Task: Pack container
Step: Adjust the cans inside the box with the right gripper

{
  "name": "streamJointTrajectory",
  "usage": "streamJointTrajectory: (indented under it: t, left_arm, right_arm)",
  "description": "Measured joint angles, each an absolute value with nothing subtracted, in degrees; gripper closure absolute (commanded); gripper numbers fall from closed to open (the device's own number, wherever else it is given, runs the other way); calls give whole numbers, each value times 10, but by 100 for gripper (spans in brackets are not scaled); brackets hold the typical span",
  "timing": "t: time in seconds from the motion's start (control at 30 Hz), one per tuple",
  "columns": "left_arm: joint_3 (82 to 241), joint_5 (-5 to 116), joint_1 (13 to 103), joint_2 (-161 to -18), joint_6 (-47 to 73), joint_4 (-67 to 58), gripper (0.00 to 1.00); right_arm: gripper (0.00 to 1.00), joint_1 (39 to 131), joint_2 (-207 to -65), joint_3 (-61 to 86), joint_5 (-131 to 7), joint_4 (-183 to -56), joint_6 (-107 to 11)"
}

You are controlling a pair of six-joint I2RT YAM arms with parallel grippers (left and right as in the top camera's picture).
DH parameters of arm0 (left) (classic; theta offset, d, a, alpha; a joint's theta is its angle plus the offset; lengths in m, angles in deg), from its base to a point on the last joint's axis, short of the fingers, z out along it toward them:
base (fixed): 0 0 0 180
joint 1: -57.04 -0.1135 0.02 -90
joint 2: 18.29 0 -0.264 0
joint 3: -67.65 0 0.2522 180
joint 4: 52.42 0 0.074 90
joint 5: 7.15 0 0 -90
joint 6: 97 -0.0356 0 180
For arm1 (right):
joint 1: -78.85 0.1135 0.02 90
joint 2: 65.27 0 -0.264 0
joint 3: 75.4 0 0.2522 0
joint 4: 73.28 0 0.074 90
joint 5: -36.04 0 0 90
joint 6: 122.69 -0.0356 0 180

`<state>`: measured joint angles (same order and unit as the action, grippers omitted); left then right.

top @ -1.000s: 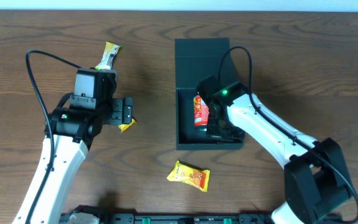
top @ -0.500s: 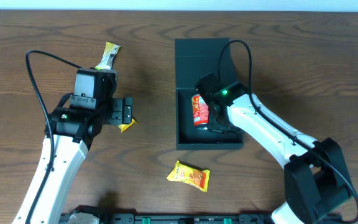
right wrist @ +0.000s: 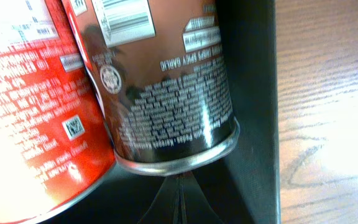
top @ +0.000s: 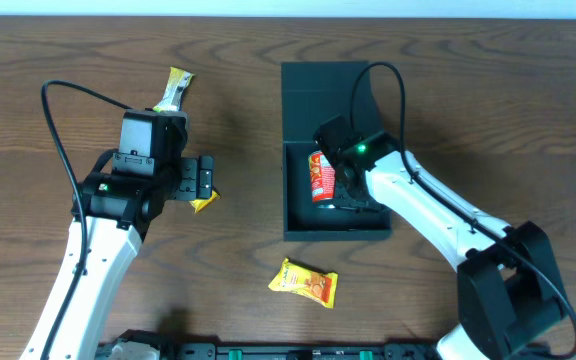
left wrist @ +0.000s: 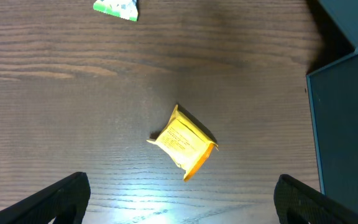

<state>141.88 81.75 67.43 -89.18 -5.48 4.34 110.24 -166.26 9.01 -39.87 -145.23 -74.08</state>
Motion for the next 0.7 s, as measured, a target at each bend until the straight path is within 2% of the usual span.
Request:
streamJointTrajectory:
  t: [0.7]
  left_arm:
    - [1419,818,674,-892,-55,44,4]
  right_arm:
    - [98,1102,-1663,90,-381,-1446,-741]
